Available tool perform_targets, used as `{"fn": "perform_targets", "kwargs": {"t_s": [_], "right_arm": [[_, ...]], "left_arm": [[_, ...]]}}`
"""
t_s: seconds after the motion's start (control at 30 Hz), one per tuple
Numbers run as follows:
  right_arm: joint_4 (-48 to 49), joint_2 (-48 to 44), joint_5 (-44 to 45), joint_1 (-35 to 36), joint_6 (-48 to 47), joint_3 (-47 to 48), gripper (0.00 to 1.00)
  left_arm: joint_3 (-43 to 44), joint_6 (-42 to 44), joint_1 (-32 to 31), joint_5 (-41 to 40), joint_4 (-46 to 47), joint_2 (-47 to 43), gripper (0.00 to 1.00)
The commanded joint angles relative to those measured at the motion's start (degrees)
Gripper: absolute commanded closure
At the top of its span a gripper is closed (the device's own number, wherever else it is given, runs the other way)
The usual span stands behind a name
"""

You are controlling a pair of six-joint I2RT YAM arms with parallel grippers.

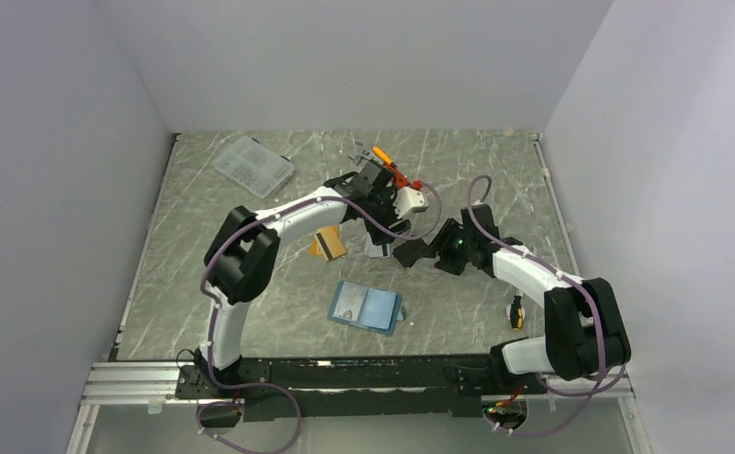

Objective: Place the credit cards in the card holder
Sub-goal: Pick up the credit card from the center of the board.

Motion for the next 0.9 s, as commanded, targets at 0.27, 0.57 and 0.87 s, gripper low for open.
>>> {"fn": "perform_targets", "kwargs": {"t_s": [0.27, 0.57, 0.87], "right_arm": [[15.2, 3.0, -11.4, -5.3, 6.4, -3.7, 0.48], [18.1, 5.8, -11.8, -6.0, 7.7, -4.8, 0.50], [19.2, 7.6, -10.6, -6.0, 8.4, -5.2, 0.50]], "left_arm": [[6.1, 1.7, -3.2, -0.7, 6.6, 6.4, 0.33], [4.8, 2.2, -4.7, -5.5, 8.4, 7.8, 0.31], [4.8, 2.2, -5.7, -7.2, 8.1, 9.6, 0.30]]}}
